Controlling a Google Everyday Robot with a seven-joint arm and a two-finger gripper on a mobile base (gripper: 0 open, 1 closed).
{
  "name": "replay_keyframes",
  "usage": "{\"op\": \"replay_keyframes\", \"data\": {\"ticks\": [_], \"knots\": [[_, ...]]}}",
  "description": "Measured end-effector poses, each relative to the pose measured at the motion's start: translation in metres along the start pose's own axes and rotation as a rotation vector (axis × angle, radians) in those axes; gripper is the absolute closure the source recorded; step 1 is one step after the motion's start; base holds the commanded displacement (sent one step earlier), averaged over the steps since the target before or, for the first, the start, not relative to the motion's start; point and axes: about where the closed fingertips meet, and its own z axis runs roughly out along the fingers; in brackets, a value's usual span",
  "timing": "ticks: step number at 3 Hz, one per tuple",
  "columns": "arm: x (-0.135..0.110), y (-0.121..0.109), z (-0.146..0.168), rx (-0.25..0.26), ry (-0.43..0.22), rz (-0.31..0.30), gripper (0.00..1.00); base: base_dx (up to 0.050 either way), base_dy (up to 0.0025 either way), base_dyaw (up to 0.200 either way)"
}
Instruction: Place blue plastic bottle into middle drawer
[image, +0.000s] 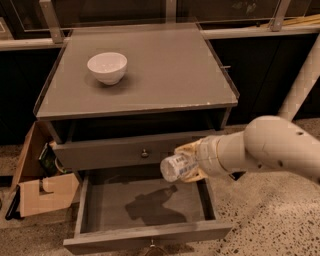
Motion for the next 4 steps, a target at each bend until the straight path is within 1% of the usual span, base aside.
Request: {"op": "replay_keyframes", "data": {"ticks": [1, 3, 4], "knots": [[0.001, 0.034, 0.031, -0.059, 0.007, 0.019, 1.0, 0.0, 0.0, 0.0], [0.005, 0.078, 0.086, -0.146, 0.041, 0.025, 1.0, 0.0, 0.0, 0.0], [0.003, 0.077, 0.085, -0.135, 0.039, 0.023, 1.0, 0.0, 0.0, 0.0]]}}
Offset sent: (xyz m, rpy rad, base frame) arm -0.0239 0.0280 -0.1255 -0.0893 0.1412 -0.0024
